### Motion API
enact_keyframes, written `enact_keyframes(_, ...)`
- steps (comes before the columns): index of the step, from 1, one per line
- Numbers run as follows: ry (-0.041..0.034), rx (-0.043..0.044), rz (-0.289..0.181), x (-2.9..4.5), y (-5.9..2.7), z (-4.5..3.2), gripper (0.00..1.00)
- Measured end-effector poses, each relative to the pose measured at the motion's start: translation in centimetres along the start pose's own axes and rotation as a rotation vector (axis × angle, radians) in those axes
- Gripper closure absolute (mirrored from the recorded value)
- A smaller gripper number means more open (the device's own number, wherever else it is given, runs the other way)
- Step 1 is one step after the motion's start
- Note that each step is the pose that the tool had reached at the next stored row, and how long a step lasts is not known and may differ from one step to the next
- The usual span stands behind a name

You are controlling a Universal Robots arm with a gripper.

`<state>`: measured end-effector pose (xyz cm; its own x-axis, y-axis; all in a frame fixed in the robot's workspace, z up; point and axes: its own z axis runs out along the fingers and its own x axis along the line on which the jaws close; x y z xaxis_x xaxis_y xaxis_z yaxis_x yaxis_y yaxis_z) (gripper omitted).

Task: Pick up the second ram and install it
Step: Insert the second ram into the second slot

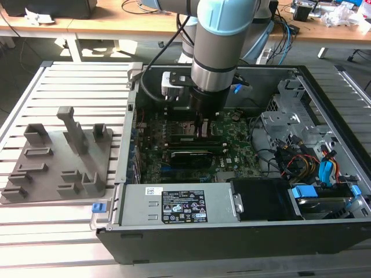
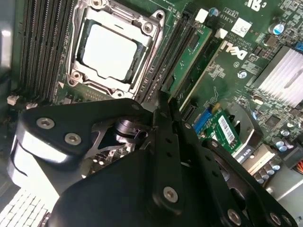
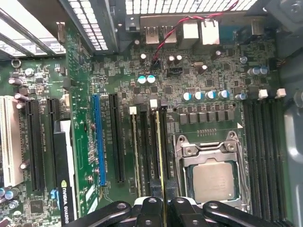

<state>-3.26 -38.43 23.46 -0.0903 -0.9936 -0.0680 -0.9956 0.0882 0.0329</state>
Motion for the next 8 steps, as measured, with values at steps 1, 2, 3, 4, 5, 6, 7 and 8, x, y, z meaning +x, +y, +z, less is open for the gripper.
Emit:
enact_keyframes(1,0.0012,0.0001,0.0,0.02,0.04,0.26,0.86)
enact_keyframes(2,0.0027,0.0002,0.0,0.02,0.06,0.4,0.86)
enact_keyframes(3,0.0043,0.0003,0.0,0.01,0.09,0.48,0.86)
enact_keyframes(4,0.0059,0.0004,0.0,-0.04,0.08,0.56,0.86)
enact_keyframes(5,0.0065,0.0005,-0.001,-0.1,0.09,0.65,0.86)
enact_keyframes(6,0.0072,0.0005,-0.002,-0.15,0.09,0.72,0.86)
enact_keyframes(7,0.008,0.0004,-0.004,-0.2,0.1,0.78,0.86)
enact_keyframes(8,0.0092,0.0003,-0.005,-0.23,0.13,0.84,0.86)
